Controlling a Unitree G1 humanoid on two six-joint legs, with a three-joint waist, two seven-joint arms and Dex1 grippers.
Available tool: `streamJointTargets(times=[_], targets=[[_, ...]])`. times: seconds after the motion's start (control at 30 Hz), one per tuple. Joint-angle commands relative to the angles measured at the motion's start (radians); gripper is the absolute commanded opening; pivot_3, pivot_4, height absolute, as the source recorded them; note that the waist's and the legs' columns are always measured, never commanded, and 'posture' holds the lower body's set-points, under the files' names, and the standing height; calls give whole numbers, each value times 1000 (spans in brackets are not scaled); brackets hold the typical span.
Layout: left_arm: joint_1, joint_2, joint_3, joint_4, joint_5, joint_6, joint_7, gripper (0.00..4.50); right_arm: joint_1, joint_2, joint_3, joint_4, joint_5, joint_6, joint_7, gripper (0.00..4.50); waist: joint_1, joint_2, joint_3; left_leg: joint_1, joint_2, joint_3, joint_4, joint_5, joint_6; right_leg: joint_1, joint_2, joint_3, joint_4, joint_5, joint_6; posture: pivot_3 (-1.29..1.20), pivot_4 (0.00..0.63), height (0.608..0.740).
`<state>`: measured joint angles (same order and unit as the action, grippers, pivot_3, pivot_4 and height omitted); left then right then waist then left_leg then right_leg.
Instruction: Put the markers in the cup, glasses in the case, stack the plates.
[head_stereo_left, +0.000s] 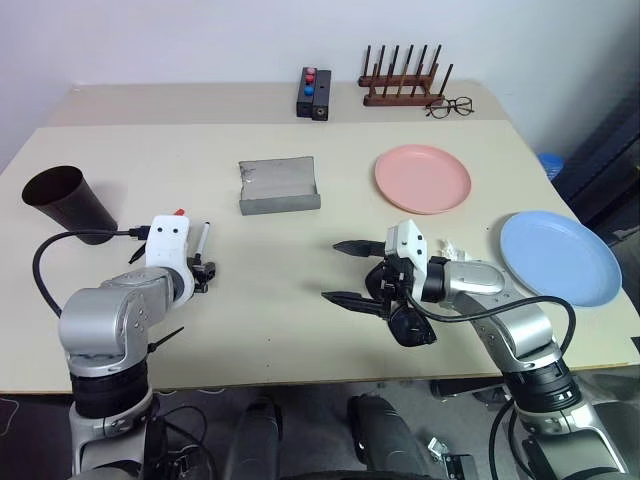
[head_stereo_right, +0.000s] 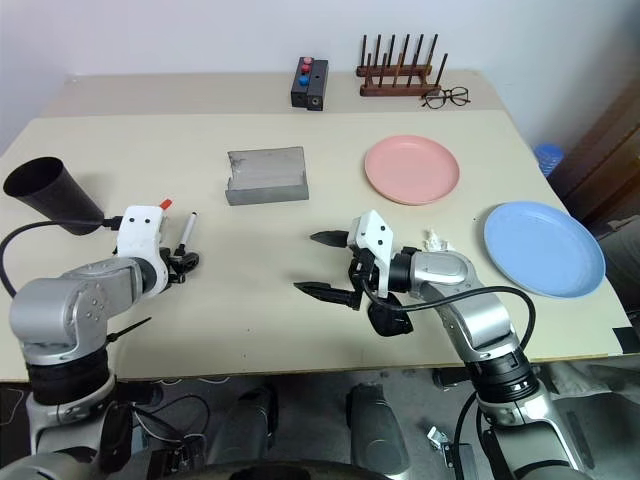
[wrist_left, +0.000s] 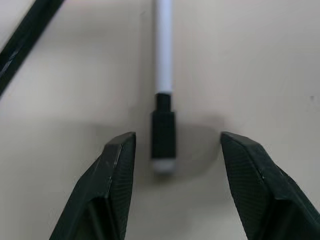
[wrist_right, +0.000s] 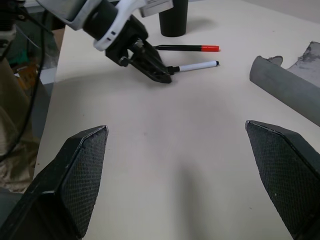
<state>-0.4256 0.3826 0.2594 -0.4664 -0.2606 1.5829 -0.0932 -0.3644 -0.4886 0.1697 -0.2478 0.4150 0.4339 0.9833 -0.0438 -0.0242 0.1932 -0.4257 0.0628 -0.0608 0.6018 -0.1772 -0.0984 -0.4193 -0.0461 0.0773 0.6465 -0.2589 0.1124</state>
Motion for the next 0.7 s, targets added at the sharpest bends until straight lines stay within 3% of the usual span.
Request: streamJointTargets(times=[0.03, 0.3, 0.43, 0.53, 0.6, 0.7], targets=[[-54, -21, 31, 38, 21, -35, 8, 2833, -19, 8, -3, -11, 7, -9, -4, 4500, 0, 0, 0, 0, 0, 0, 0, 0, 0, 0, 0, 0, 0, 0, 0, 0, 150, 740], [-121, -54, 34, 183, 63, -105, 40, 2833, -4, 8, -1, -18, 5, -14, -19, 4500, -1, 0, 0, 1, 0, 0, -2, 0, 0, 0, 0, 0, 0, 0, 0, 0, 150, 740], [-124, -80, 63, 177, 52, -108, 37, 1631, -7, 11, -5, -23, 5, -13, -32, 4500, -1, 0, 0, 1, 0, 0, -2, 0, 0, 0, 1, 0, 1, 0, 0, 0, 150, 740], [-118, -85, 61, 162, 58, -107, 39, 78, -16, 12, -6, -14, 5, -15, -36, 4500, 3, 0, 0, 0, 0, 0, -2, 0, 0, 0, 0, 0, 0, 0, 1, 0, 150, 740], [-110, -75, 48, 156, 63, -142, 35, 24, -20, 12, -4, -10, 5, -17, -36, 4500, 2, 0, 0, 1, 0, 0, -2, 0, 0, 0, 0, 0, 0, 0, 0, 0, 150, 740], [-83, -25, -4, 117, 85, -364, 2, 24, -29, 16, 1, -8, 4, -19, -34, 4500, 0, 0, 0, 1, 0, 0, -2, 0, 0, 0, 0, 0, 0, 0, 0, 0, 150, 740]])
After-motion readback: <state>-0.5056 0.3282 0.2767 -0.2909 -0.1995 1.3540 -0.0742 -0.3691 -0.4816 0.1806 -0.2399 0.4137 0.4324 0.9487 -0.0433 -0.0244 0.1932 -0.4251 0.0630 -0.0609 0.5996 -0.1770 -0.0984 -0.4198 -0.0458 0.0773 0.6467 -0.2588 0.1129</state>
